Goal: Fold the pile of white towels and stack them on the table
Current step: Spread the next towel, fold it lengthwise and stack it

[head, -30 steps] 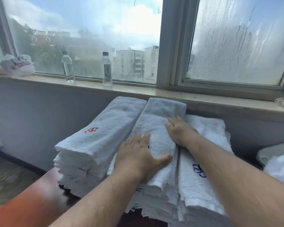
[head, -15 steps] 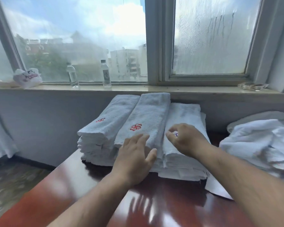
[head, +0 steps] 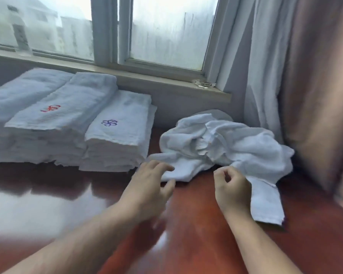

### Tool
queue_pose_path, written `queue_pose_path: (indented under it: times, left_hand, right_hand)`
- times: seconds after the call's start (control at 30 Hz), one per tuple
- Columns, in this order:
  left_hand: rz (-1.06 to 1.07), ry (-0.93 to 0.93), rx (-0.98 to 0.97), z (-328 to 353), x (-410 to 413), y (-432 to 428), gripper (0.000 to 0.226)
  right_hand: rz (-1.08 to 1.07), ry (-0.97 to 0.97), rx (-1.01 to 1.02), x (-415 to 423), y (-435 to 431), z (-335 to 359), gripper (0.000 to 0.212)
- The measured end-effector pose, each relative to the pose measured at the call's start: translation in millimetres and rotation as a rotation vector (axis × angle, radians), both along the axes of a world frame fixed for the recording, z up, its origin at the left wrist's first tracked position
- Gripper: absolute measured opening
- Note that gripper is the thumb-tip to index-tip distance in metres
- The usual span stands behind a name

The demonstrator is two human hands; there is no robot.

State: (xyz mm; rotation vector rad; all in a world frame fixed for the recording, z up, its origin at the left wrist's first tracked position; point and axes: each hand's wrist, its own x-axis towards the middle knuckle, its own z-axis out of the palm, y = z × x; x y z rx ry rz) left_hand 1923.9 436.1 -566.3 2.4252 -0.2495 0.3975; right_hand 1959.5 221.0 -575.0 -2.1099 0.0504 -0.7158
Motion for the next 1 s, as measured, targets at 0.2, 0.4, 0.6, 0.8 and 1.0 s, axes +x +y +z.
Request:
queue_pose_path:
  times: [0.2, 0.4, 0.6, 0.8, 1.0]
  left_hand:
    - [-0.117, 0.053, 0.01, -20, 37, -56, 0.04]
    - [-0.119, 0.106, 0.146, -27, 83, -71, 0.053]
    - [-0.124, 0.077, 0.113, -38, 96, -75, 0.06]
    - [-0.172, -0.073, -0.181, -33, 88, -78, 0.034]
    - [-0.24, -0.038, -0.357, -37, 86, -79, 0.023]
  right_hand:
    - [-0.032, 0.16, -0.017, 47, -35, -7, 0.024]
    - [-0.07, -0.05, 0.008, 63, -46, 5, 0.025]
    - [-0.54, -0.018, -0.054, 75, -86, -3, 0.054]
    - [-0.515, 0.198, 0.167, 81, -98, -5, 0.06]
    - [-0.469, 0.158, 0.119, 78, -92, -7, 0.03]
